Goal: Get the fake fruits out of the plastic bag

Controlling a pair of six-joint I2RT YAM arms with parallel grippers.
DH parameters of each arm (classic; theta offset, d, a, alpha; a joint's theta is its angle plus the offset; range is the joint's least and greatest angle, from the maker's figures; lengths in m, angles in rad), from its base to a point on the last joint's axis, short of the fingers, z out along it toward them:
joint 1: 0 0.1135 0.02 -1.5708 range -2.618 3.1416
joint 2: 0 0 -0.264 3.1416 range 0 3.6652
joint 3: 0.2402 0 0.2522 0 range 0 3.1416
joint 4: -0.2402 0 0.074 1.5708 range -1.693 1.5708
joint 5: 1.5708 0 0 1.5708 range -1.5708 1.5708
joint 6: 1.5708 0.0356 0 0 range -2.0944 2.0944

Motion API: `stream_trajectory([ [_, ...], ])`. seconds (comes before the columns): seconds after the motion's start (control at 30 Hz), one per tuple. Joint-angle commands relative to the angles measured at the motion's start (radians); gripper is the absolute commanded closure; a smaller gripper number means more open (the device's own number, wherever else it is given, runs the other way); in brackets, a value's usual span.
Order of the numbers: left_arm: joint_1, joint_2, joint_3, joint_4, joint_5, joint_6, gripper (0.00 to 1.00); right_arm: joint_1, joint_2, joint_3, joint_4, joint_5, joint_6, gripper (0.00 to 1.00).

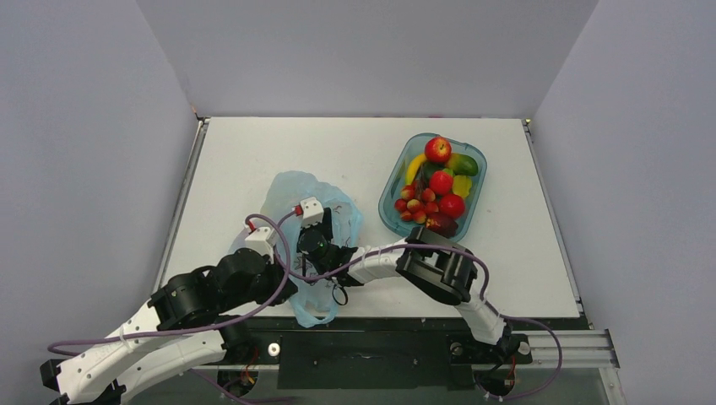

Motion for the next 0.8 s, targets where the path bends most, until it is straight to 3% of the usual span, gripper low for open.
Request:
stream_trajectory([
  [0.0, -0.006, 0.009, -0.001, 0.039, 0.068, 0.0, 1.0, -0.025, 0.075, 0.151, -0.013, 0.116, 0.049, 0.06],
  [0.27, -0.006, 0.007, -0.013, 0.037, 0.084, -0.002, 1.0, -0.045, 0.272, 0.404, -0.212, 0.165, 0.023, 0.07],
  [0.4, -0.007, 0.008, -0.002, 0.031, 0.087, -0.005, 1.0, -0.056, 0.33, 0.479, -0.213, 0.121, -0.039, 0.27],
  [0.47, -0.007, 0.011, 0.003, 0.022, 0.084, -0.005, 1.0, -0.06, 0.338, 0.487, -0.213, 0.111, -0.057, 0.45],
  [0.53, -0.006, 0.009, 0.003, 0.015, 0.081, -0.006, 1.0, -0.065, 0.331, 0.482, -0.21, 0.108, -0.064, 0.55],
  [0.63, -0.007, 0.002, -0.008, 0.01, 0.077, -0.011, 1.0, -0.068, 0.302, 0.446, -0.177, 0.107, -0.084, 0.59],
  [0.77, -0.006, -0.013, -0.033, 0.011, 0.066, -0.025, 1.0, -0.067, 0.214, 0.365, -0.123, 0.063, -0.144, 0.77],
])
